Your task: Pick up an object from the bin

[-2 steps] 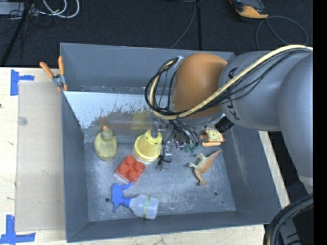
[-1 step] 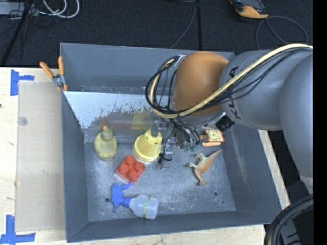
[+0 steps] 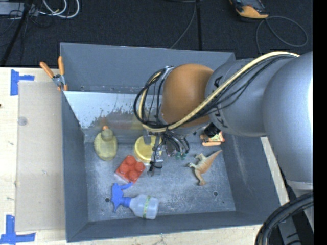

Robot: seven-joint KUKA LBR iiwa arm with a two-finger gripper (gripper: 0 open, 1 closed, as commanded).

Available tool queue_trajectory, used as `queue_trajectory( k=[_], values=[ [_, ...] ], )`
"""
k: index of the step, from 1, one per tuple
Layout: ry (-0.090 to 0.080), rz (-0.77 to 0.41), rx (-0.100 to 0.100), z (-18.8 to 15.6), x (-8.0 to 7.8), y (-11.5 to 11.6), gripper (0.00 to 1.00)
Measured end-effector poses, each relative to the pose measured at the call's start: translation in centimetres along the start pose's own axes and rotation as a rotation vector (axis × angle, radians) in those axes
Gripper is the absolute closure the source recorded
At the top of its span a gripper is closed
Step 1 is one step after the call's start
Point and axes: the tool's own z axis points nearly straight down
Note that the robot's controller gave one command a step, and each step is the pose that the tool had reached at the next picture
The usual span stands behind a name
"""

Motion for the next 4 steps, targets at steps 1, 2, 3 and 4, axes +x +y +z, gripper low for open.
queue_trajectory(
  k=[1, 2, 3, 4],
  values=[
    [-0.006, -0.015, -0.003, 0.5, 0.2, 0.5, 0.00],
    [-0.016, -0.155, 0.001, 1.0, 0.1, 1.2, 0.00],
    [-0.033, -0.446, -0.006, 1.2, -0.4, 2.5, 0.00],
    [-0.043, -0.481, -0.011, 1.9, -0.1, 3.5, 0.00]
  ],
)
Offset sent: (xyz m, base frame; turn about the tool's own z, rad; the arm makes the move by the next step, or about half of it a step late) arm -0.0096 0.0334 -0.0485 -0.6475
